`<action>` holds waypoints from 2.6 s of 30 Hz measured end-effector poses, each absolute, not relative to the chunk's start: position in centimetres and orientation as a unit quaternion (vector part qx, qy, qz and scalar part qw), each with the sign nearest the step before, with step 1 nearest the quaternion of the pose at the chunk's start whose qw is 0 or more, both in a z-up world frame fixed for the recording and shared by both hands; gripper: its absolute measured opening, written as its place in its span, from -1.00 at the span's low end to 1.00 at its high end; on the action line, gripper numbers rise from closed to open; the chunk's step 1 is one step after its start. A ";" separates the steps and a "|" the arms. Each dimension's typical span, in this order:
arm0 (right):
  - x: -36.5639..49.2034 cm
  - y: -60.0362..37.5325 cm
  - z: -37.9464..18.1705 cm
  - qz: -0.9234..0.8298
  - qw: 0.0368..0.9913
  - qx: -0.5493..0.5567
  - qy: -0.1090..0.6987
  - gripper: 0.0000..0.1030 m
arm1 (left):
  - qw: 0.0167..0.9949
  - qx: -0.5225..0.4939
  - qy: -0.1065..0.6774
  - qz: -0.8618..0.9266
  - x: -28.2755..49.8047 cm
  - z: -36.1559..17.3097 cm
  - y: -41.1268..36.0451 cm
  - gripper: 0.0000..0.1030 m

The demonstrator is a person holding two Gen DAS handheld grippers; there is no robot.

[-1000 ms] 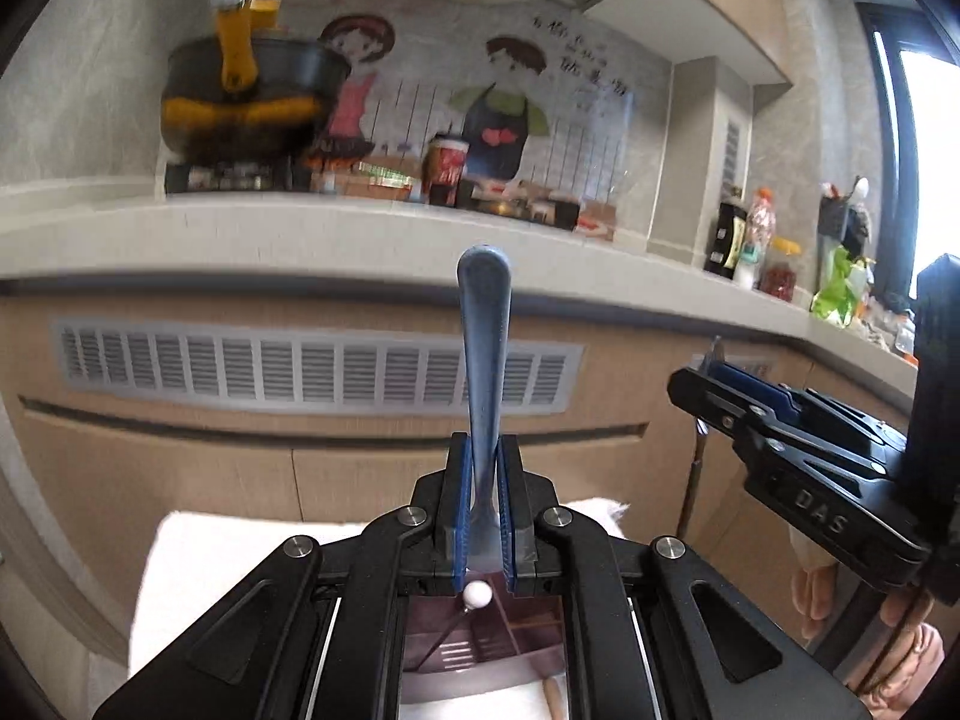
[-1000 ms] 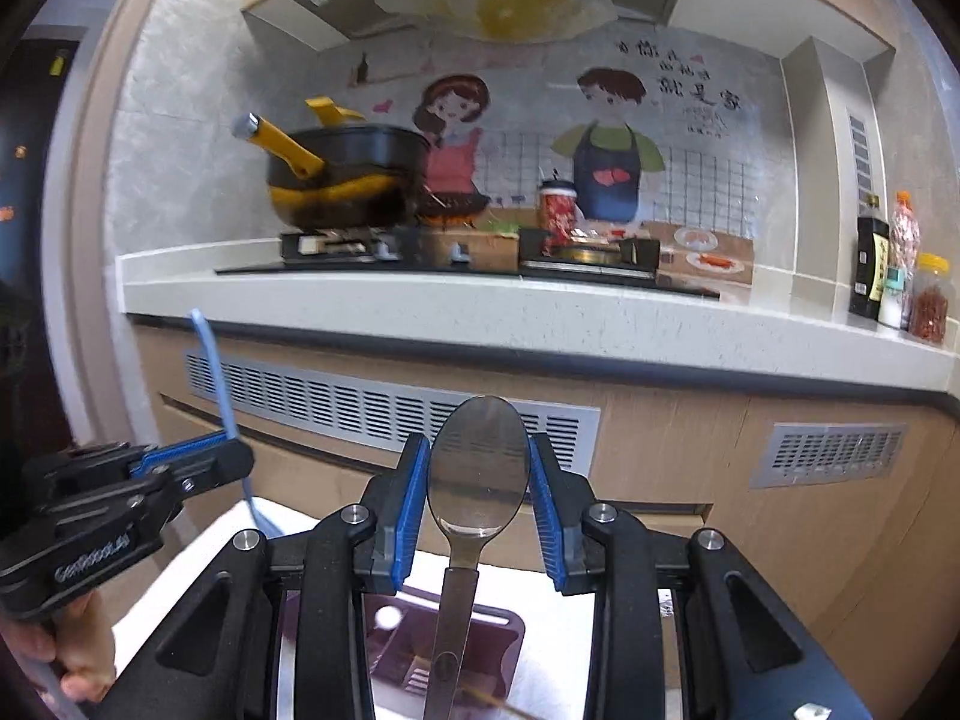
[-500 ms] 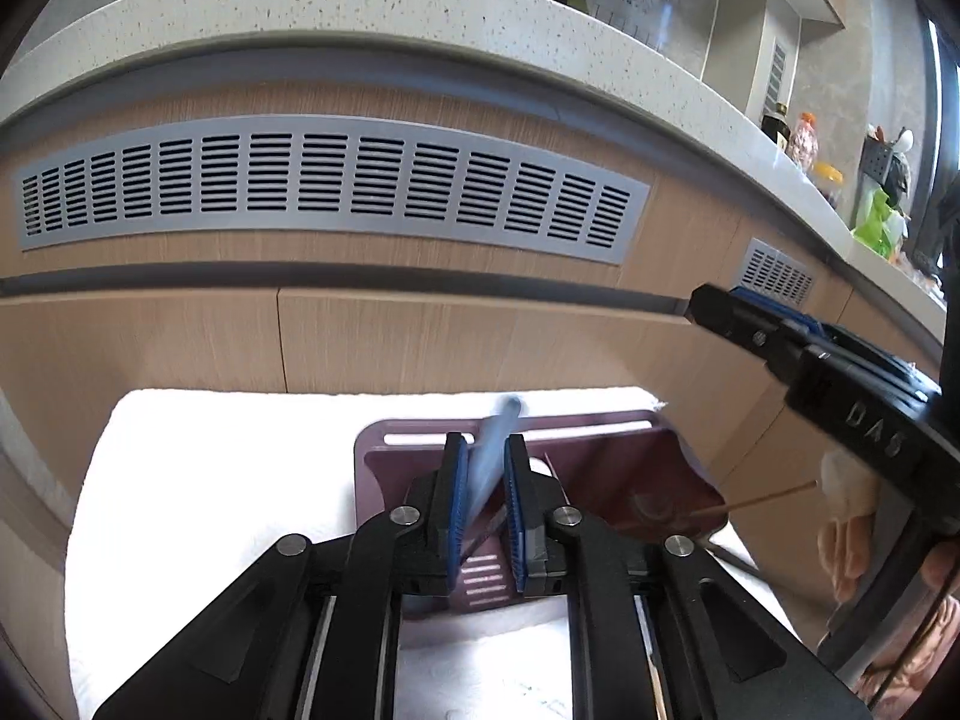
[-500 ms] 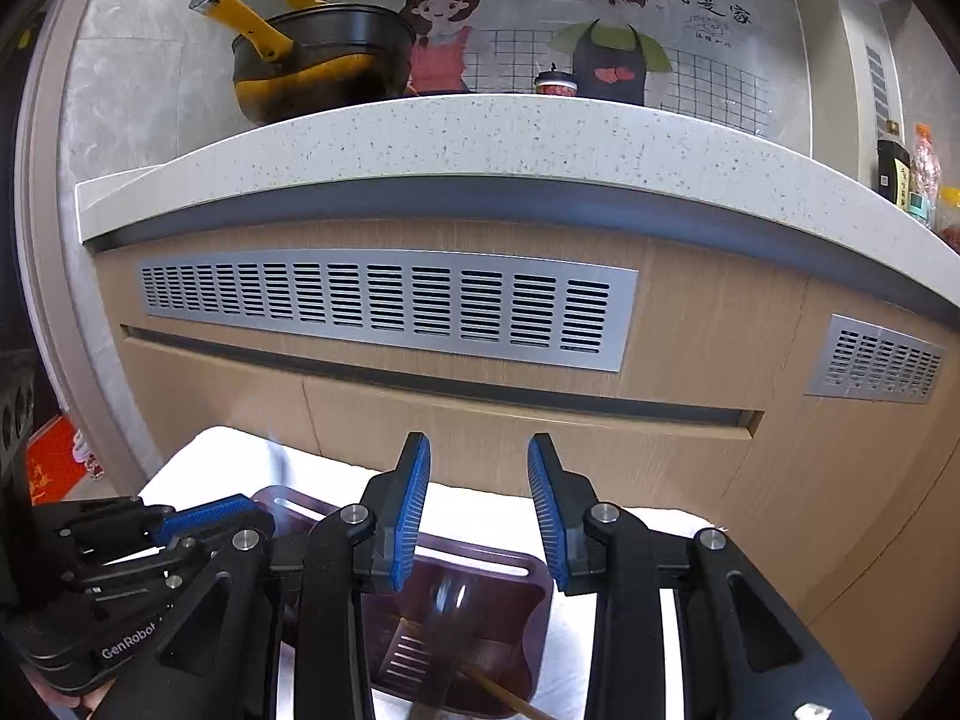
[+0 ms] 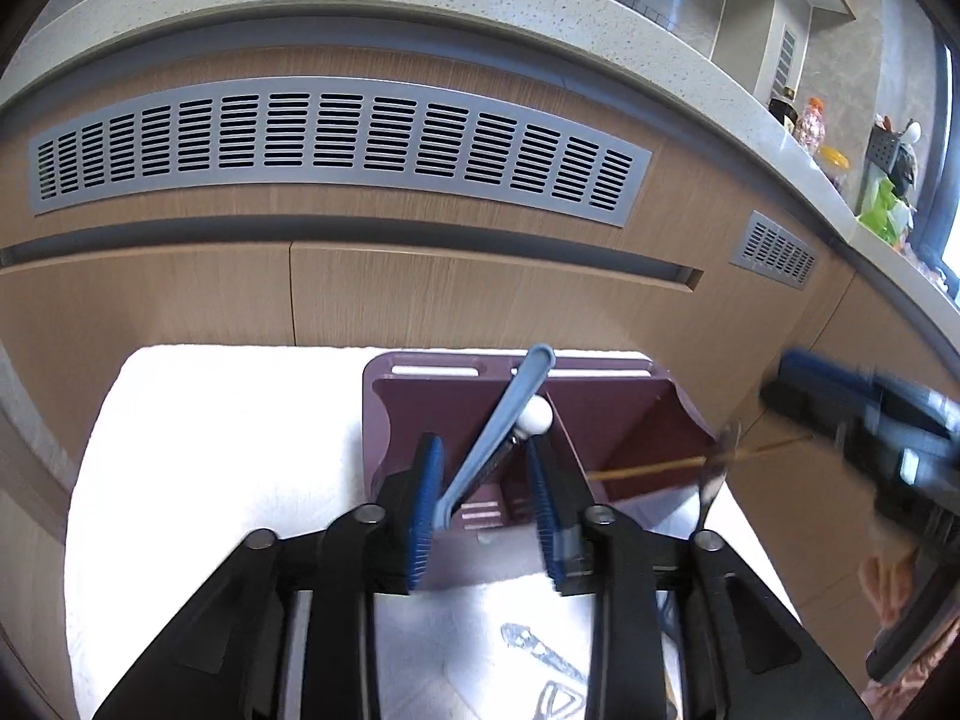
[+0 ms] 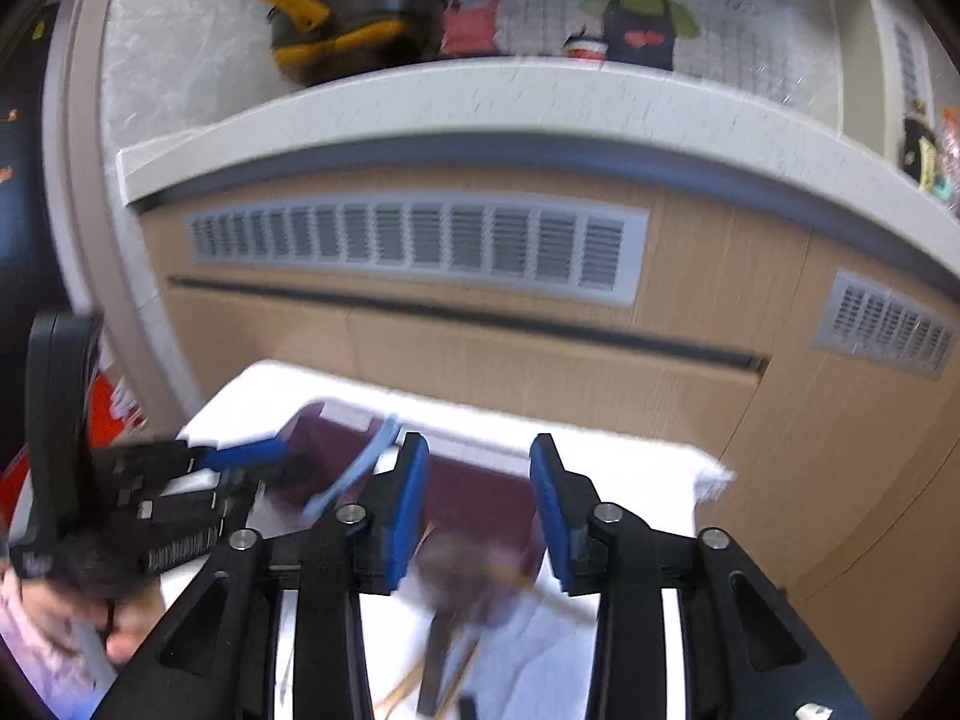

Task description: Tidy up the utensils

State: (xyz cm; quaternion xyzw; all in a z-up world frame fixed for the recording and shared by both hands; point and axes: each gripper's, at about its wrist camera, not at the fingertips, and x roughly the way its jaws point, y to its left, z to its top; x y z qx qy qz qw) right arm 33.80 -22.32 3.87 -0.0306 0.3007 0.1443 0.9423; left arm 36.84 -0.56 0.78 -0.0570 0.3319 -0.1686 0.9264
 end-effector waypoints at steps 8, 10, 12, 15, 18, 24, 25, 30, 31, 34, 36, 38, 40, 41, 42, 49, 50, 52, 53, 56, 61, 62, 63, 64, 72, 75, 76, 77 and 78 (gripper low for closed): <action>30.4 -22.0 -1.6 0.119 0.932 -0.054 0.338 0.20 | 0.927 -0.052 0.338 -0.153 33.4 -0.3 -0.2 0.09; 31.0 -22.0 -2.6 0.109 0.929 -0.027 0.353 0.20 | 0.926 -0.059 0.342 -0.148 32.6 -0.7 0.2 0.10; 32.0 -21.8 -3.2 0.096 0.928 -0.007 0.359 0.20 | 0.926 -0.058 0.345 -0.144 32.0 -1.0 0.5 0.16; 33.1 -21.1 -3.8 0.077 0.928 0.012 0.364 0.17 | 0.925 -0.049 0.351 -0.140 31.2 -1.5 0.9 0.26; 33.9 -20.6 -4.1 0.064 0.927 0.025 0.369 0.04 | 0.921 -0.047 0.360 -0.140 30.6 -2.3 1.3 0.26; 33.1 -20.8 -3.5 0.063 0.929 0.014 0.365 -0.56 | 0.906 -0.038 0.385 -0.171 29.8 -3.8 1.1 0.26; 32.5 -20.8 -3.2 0.065 0.931 0.008 0.359 -0.57 | 0.903 -0.036 0.390 -0.180 29.7 -4.0 1.0 0.26; 29.5 -21.8 -0.9 0.095 0.936 -0.001 0.339 -0.57 | 0.873 -0.012 0.419 -0.251 28.8 -4.8 -0.3 0.26; 28.8 -22.1 -0.5 0.103 0.936 0.001 0.338 -0.57 | 0.865 0.001 0.424 -0.267 28.7 -5.0 -0.9 0.26; 27.5 -22.5 0.3 0.115 0.935 0.001 0.336 -0.57 | 0.849 0.048 0.441 -0.288 28.4 -5.7 -2.8 0.22; 26.8 -23.0 0.7 0.124 0.935 0.005 0.332 -0.57 | 0.838 0.084 0.454 -0.291 28.7 -6.2 -4.1 0.05; 26.1 -23.2 1.0 0.130 0.936 0.007 0.326 -0.57 | 0.829 0.121 0.467 -0.284 29.0 -6.9 -5.3 -0.16; 25.6 -23.4 1.3 0.136 0.937 0.006 0.320 -0.57 | 0.817 0.152 0.479 -0.281 29.2 -7.5 -6.3 -0.25; 25.4 -23.4 1.3 0.140 0.938 0.003 0.318 -0.57 | 0.818 0.168 0.478 -0.274 29.3 -7.5 -6.7 -0.25; 25.1 -23.4 1.4 0.141 0.938 -0.001 0.316 -0.57 | 0.816 0.180 0.480 -0.267 29.3 -7.6 -7.0 -0.25; 24.1 -23.9 1.2 0.148 0.941 0.000 0.306 -0.57 | 0.832 0.147 0.480 -0.236 29.8 -7.7 -6.6 -0.85; 24.0 -24.0 1.2 0.150 0.940 0.004 0.305 -0.57 | 0.835 0.131 0.480 -0.234 29.6 -7.6 -6.2 -0.86; 23.9 -24.2 1.3 0.152 0.941 0.006 0.303 -0.57 | 0.850 0.099 0.465 -0.225 28.8 -6.9 -5.3 -0.88; 23.8 -24.2 1.4 0.152 0.941 0.005 0.302 -0.57 | 0.860 0.082 0.452 -0.222 28.2 -6.1 -4.7 -0.88; 23.4 -24.3 1.6 0.153 0.942 -0.002 0.298 -0.57 | 0.879 0.048 0.422 -0.218 26.5 -4.2 -3.6 -0.88; 22.7 -24.2 2.3 0.153 0.944 -0.007 0.293 -0.57 | 0.908 0.036 0.360 -0.211 24.3 -0.5 -3.1 -0.97; 22.5 -24.2 2.4 0.153 0.944 -0.006 0.291 -0.57 | 0.914 0.037 0.344 -0.210 23.8 0.3 -3.0 -0.97; 22.4 -24.2 2.6 0.153 0.945 -0.006 0.289 -0.57 | 0.918 0.037 0.333 -0.210 23.5 0.9 -3.0 -0.97; 22.3 -24.2 2.8 0.154 0.946 -0.006 0.286 -0.57 | 0.922 0.035 0.322 -0.211 23.3 1.6 -2.9 -0.97; 21.7 -23.7 3.9 0.155 0.947 -0.023 0.280 -0.57 | 0.892 0.052 0.384 -0.231 25.7 0.4 -3.9 -0.90; 22.0 -23.9 3.4 0.155 0.943 -0.019 0.293 -0.57 | 0.863 0.063 0.438 -0.244 27.2 -2.1 -5.1 -0.53; 22.1 -23.9 3.1 0.155 0.942 -0.017 0.298 -0.57 | 0.859 0.065 0.448 -0.239 27.7 -2.8 -5.3 -0.29; 22.2 -24.0 2.9 0.157 0.940 -0.014 0.301 -0.57 | 0.855 0.070 0.458 -0.233 28.4 -3.5 -5.6 -0.13; 22.3 -24.1 2.7 0.158 0.939 -0.012 0.304 -0.57 | 0.854 0.075 0.463 -0.224 28.9 -4.0 -5.8 -0.09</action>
